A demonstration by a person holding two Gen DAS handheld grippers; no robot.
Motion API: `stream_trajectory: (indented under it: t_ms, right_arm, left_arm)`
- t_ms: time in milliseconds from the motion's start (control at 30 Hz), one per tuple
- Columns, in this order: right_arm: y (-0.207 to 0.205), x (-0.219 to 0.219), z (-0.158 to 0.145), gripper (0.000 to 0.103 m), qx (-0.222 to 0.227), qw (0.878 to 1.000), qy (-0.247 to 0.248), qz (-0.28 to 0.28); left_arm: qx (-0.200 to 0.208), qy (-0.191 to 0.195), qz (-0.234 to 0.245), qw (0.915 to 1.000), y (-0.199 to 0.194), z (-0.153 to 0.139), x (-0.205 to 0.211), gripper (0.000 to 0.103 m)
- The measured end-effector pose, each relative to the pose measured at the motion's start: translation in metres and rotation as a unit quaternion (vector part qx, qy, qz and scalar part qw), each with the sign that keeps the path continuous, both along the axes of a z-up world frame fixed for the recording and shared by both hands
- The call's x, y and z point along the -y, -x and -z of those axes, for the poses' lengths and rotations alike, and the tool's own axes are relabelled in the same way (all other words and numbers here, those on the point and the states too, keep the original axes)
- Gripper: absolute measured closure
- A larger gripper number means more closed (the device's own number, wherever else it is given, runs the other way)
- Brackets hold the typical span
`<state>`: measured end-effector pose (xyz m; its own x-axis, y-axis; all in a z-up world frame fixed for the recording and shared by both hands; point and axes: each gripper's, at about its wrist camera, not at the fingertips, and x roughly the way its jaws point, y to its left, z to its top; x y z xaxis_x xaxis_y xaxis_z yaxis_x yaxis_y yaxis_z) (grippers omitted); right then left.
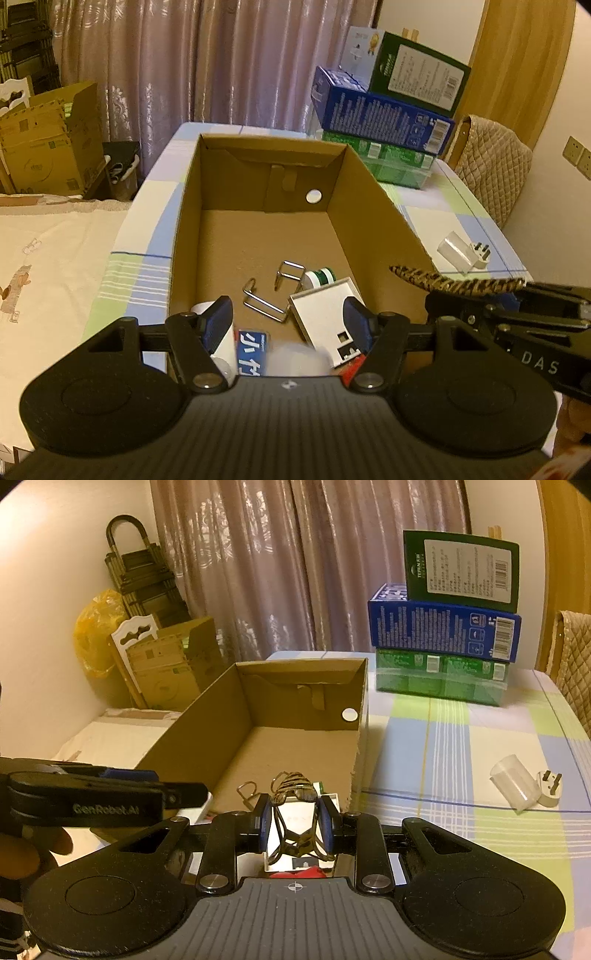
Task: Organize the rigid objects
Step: 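Open the right tool to drop the brown braided cord into the box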
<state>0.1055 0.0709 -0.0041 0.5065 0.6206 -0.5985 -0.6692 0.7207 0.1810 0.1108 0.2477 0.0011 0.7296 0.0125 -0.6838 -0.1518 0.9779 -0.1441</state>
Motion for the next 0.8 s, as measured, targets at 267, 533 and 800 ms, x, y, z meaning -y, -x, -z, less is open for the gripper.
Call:
stream_trajectory:
  t_ms: [267, 533, 800]
  right_arm:
    - [0.001, 0.0, -0.002, 0.08, -0.003, 1.0, -0.003, 0.001]
    - [0.003, -0.006, -0.004, 0.08, -0.004, 1.0, -0.004, -0.007]
    - [0.002, -0.008, -0.003, 0.08, -0.005, 1.0, -0.003, -0.009]
  left_arm:
    - [0.011, -0.013, -0.023, 0.9996, 0.015, -0.01, -0.006, 0.041]
    - [0.009, -0.015, -0.024, 0.9996, 0.019, -0.011, -0.006, 0.041]
    - [0.01, -0.013, -0.024, 0.9996, 0.021, -0.012, -0.007, 0.041]
